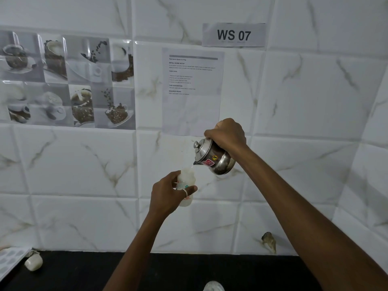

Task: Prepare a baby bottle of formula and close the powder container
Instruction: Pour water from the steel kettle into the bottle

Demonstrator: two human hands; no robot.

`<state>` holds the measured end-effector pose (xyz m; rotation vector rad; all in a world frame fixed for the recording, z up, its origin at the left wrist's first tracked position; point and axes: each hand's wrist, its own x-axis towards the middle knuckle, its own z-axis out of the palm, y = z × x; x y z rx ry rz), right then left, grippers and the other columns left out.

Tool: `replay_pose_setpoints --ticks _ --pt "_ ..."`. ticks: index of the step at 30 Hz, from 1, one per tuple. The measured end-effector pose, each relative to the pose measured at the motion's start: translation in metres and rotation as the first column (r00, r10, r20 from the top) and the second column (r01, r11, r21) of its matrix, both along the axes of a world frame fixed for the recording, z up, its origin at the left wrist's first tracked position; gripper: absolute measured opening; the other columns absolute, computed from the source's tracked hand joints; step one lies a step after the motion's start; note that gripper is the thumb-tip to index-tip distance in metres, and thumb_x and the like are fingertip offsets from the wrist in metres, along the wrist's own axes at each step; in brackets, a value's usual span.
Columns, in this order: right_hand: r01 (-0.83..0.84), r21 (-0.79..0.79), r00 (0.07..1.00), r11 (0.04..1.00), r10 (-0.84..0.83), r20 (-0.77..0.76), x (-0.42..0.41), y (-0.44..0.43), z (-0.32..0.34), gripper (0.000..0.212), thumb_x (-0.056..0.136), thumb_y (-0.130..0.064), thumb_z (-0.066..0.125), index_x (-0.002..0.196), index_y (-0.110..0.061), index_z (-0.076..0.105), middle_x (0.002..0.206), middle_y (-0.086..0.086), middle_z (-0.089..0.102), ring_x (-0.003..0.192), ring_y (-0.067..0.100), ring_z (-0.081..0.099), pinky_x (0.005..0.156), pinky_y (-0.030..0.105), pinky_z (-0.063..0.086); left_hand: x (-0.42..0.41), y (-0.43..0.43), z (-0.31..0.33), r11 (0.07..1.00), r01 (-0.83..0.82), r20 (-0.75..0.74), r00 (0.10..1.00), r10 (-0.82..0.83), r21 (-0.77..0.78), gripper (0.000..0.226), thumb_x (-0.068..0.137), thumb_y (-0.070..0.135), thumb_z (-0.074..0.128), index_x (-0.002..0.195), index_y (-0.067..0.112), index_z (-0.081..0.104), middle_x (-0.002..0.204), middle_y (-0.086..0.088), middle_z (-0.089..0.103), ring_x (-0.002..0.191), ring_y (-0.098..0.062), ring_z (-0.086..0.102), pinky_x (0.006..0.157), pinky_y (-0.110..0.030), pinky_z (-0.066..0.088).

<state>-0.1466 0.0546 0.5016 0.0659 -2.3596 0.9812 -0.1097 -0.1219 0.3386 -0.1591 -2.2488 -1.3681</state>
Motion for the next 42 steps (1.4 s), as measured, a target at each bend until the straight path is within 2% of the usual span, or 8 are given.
replay_pose_setpoints --ticks 3,9,15,21,27,35,42 --pt "-0.001 0.007 1.0 1.0 0.001 0.002 0.0 -0.0002 -0.0007 0.036 0.066 -0.026 0.073 0.053 -0.017 0.041 0.051 -0.006 0.043 0.051 0.016 0.044 0.053 0.026 0.034 0.0007 -0.0005 -0.0001 1.0 0.006 0.002 1.0 -0.006 0.0 0.073 0.073 0.045 0.091 0.136 0.019 0.065 0.114 0.006 0.071 0.098 -0.014 0.066 0.083 -0.023 0.047" --pt "0.001 0.002 1.0 1.0 -0.001 0.011 0.0012 -0.0012 -0.0011 0.029 0.065 -0.027 0.073 0.057 -0.018 0.046 0.056 -0.003 0.048 0.054 0.017 0.047 0.055 0.027 0.036 0.0031 -0.0015 0.0009 1.0 0.005 0.005 1.0 -0.005 0.001 0.071 0.073 0.045 0.091 0.135 0.02 0.066 0.107 0.011 0.067 0.1 -0.014 0.066 0.084 -0.024 0.048" --pt "0.005 0.006 1.0 1.0 -0.005 0.016 0.0026 -0.0007 -0.0009 0.031 0.065 -0.027 0.072 0.055 -0.018 0.044 0.055 -0.004 0.046 0.054 0.017 0.046 0.055 0.028 0.036 0.0026 -0.0012 0.0012 1.0 0.012 0.01 1.0 -0.012 0.003 0.073 0.073 0.045 0.091 0.136 0.02 0.065 0.118 0.004 0.073 0.102 -0.015 0.067 0.086 -0.025 0.049" --pt "0.014 0.007 1.0 1.0 -0.014 0.018 0.0028 -0.0007 -0.0022 0.032 0.065 -0.027 0.072 0.054 -0.018 0.043 0.052 -0.004 0.044 0.052 0.017 0.045 0.054 0.027 0.035 0.0038 -0.0002 0.0015 1.0 -0.002 0.015 1.0 0.002 0.007 0.075 0.071 0.045 0.092 0.136 0.02 0.065 0.107 0.011 0.067 0.097 -0.012 0.065 0.077 -0.017 0.045" --pt "0.003 0.008 1.0 1.0 -0.003 0.018 0.0023 -0.0002 -0.0029 0.034 0.064 -0.026 0.071 0.053 -0.019 0.04 0.051 -0.004 0.04 0.052 0.017 0.042 0.055 0.029 0.035 0.002 -0.0008 0.0005 1.0 0.003 0.013 1.0 -0.003 0.0 0.077 0.072 0.046 0.091 0.138 0.019 0.064 0.12 0.001 0.073 0.102 -0.016 0.067 0.085 -0.024 0.049" --pt "0.0 0.015 1.0 1.0 0.0 0.022 0.0026 -0.0001 -0.002 0.03 0.067 -0.025 0.072 0.057 -0.017 0.045 0.057 -0.001 0.046 0.055 0.018 0.046 0.056 0.029 0.036 0.0018 -0.0004 0.0004 1.0 0.003 0.012 1.0 -0.003 -0.005 0.076 0.073 0.046 0.091 0.139 0.019 0.064 0.123 0.0 0.073 0.104 -0.017 0.067 0.087 -0.026 0.05" --pt "-0.005 0.014 1.0 1.0 0.005 0.015 0.0015 -0.0001 -0.0032 0.033 0.067 -0.025 0.072 0.054 -0.018 0.042 0.055 -0.002 0.044 0.054 0.017 0.045 0.054 0.028 0.036 0.0018 -0.0001 -0.0004 1.0 0.007 0.011 1.0 -0.006 -0.016 0.077 0.073 0.047 0.09 0.14 0.018 0.063 0.125 -0.001 0.073 0.104 -0.018 0.068 0.087 -0.026 0.05"
